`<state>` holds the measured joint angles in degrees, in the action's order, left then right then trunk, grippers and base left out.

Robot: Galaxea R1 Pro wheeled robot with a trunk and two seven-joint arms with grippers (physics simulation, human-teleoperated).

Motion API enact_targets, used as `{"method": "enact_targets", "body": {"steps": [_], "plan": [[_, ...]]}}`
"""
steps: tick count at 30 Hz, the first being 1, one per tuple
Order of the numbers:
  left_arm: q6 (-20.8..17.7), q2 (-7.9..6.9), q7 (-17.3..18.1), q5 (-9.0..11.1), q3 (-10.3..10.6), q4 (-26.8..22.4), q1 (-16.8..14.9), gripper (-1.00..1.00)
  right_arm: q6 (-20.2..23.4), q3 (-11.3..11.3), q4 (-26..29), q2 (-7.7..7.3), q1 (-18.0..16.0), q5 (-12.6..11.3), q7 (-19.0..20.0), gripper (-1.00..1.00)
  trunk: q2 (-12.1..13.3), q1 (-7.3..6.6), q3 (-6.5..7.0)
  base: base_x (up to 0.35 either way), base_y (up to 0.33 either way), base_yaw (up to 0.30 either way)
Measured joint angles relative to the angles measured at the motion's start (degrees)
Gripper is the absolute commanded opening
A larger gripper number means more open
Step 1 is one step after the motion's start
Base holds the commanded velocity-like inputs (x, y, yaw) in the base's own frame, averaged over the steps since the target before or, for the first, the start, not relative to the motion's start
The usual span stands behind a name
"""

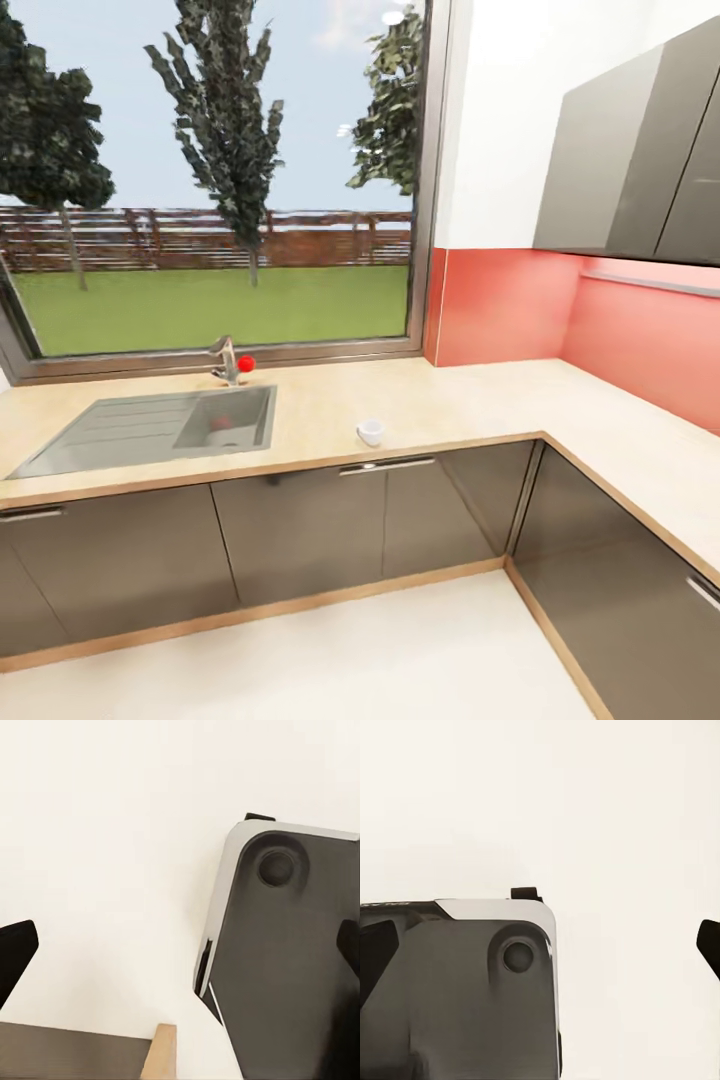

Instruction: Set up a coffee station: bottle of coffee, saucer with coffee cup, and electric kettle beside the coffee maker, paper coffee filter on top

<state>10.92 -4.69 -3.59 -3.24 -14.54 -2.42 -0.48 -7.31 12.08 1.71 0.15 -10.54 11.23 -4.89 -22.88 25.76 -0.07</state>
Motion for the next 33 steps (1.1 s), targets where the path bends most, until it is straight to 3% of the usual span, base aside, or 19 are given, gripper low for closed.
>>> {"method": "enact_targets", "body": {"steps": [15,33], "plan": [[0.19,0.09,-0.44,-0.14,0.12,-0.05,-0.01,1.0,0.0,-0.03,0.01,0.01,0.01,0.1,-0.01,1.0,0.0,0.0,0.0,0.0,-0.022,0.258],[0.29,-0.48,-0.39,-0.25,0.22,-0.32,-0.02,1.0,-0.6,0.08,0.11,0.01,0.02,-0.08,0.09,1.0,0.0,0.0,0.0,0.0,-0.039,0.009]]}}
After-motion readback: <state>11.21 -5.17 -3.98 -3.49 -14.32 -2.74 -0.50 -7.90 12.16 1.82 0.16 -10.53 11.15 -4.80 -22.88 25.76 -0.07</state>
